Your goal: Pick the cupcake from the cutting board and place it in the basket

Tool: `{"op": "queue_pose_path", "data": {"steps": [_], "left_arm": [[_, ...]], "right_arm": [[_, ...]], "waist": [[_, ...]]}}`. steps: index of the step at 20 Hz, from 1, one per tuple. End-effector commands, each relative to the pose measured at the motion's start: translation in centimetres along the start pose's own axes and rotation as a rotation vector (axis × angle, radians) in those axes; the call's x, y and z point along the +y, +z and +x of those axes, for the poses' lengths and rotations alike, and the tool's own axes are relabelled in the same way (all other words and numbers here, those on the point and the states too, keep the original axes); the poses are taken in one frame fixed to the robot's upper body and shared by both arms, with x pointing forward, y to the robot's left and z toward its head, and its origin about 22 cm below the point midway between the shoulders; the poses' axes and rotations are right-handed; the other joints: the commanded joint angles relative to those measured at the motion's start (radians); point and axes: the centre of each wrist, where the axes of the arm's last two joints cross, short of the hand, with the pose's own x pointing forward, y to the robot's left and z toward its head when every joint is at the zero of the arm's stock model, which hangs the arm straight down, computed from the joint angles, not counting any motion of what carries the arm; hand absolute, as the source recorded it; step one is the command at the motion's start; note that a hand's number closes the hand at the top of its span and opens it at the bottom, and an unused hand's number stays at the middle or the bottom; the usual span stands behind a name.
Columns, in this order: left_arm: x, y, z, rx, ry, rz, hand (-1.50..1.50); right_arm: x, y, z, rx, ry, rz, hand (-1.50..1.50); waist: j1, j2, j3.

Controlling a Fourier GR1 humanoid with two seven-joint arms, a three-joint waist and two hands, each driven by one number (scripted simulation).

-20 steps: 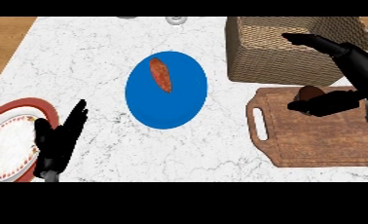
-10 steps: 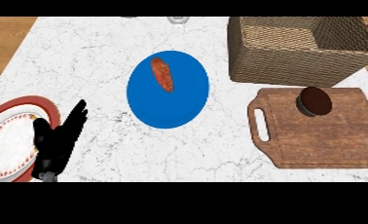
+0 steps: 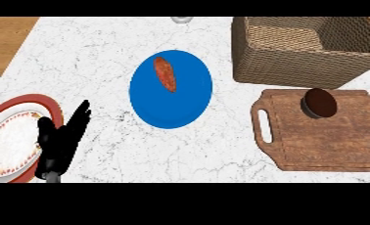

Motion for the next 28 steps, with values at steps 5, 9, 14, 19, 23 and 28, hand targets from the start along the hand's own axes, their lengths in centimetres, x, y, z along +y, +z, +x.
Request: {"op": "queue_pose_path", "data": {"steps": [5,9,14,19,23,28], "left_arm": [[-0.6,-0.3,-3.6,0.16,0.006,-0.021,0.0],[-0.1,1.3,-3.0,0.155,0.002,-0.005,0.0],[0.2,0.8,-3.9,0.143,-0.001,0.003,0.0],[0.0,2.6,-3.2,0.155,0.002,-0.01,0.0],[0.5,1.9,-4.0,0.145,-0.008,0.004,0.0],[-2.1,1.3,-3.3,0.148,-0.008,-0.002,0.0]], "right_arm": [[-0.1,0.2,-2.0,0.012,0.003,0.062,-1.5],[2.4,-1.4,-2.7,-0.01,-0.03,0.069,-1.5],[6.1,-5.3,-1.6,-0.052,-0.055,0.048,-1.5],[10.6,-6.5,-3.7,-0.047,-0.069,0.008,-1.5],[10.7,-7.9,-3.2,-0.008,-0.025,0.036,-1.5],[14.4,-8.6,-4.2,0.002,-0.009,0.097,-1.5]], "waist": [[0.004,0.013,-0.008],[-0.001,0.006,-0.007],[0.0,0.007,-0.007],[0.0,0.005,-0.005],[0.005,0.008,-0.007],[-0.007,0.007,-0.006]]}}
